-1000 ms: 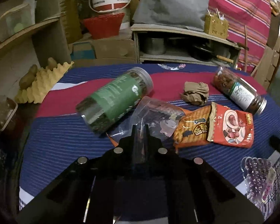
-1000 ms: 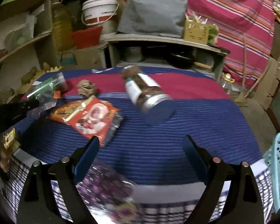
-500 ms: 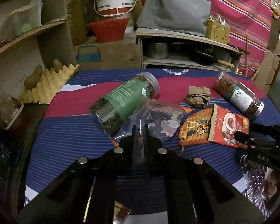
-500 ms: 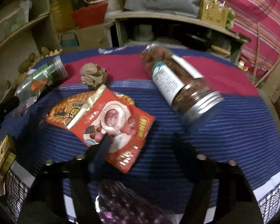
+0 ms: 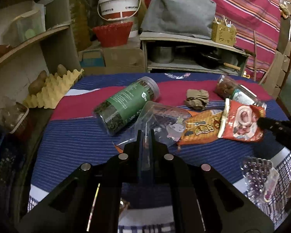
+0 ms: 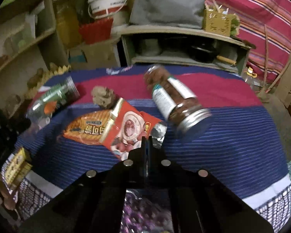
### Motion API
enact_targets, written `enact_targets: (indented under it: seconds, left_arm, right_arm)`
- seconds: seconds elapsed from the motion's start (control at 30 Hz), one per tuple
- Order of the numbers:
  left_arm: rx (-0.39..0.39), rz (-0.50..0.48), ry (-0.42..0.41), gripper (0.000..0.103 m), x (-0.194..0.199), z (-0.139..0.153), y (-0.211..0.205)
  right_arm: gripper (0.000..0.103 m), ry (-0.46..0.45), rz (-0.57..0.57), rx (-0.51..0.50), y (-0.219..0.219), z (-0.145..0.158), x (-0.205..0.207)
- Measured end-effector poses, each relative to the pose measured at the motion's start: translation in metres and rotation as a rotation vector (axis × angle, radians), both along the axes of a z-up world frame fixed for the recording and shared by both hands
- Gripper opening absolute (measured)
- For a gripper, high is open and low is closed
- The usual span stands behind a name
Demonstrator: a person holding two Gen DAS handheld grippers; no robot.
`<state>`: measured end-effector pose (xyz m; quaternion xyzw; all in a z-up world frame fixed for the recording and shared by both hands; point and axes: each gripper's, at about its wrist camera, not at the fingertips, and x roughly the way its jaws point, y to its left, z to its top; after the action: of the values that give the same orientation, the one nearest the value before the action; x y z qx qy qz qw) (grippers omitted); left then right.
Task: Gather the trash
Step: 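Grasp the clear plastic bag with the left tool while the right tool grasps the red snack packet, then carry the clear bag and red packet in both tools over the basket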
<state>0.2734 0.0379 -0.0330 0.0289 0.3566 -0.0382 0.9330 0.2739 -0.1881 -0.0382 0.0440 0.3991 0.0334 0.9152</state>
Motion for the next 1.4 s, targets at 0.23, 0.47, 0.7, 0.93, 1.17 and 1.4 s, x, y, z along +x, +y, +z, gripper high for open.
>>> enact_targets:
  seconds: [0.23, 0.47, 0.7, 0.93, 1.17, 1.4]
  left_arm:
    - [0.023, -0.04, -0.033, 0.005, -0.028, 0.018, -0.028]
    - [0.052, -0.119, -0.067, 0.005, -0.057, 0.028, -0.082]
    - [0.025, -0.194, -0.09, 0.005, -0.085, 0.026, -0.14]
    - [0.004, -0.281, -0.098, 0.005, -0.105, 0.027, -0.201]
    - [-0.02, -0.355, -0.113, 0.005, -0.116, 0.031, -0.254]
    - [-0.02, -0.434, -0.151, 0.005, -0.124, 0.036, -0.309]
  right_arm:
    - [0.001, -0.064, -0.035, 0.027, -0.042, 0.031, -0.042]
    - [0.001, -0.1, -0.105, 0.035, -0.099, 0.047, -0.09]
    - [0.001, -0.131, -0.188, 0.045, -0.154, 0.052, -0.135]
    - [0.001, -0.179, -0.269, 0.046, -0.204, 0.063, -0.176]
    - [0.001, -0.225, -0.334, 0.019, -0.244, 0.067, -0.213]
    - [0.001, -0.245, -0.434, 0.014, -0.292, 0.064, -0.24]
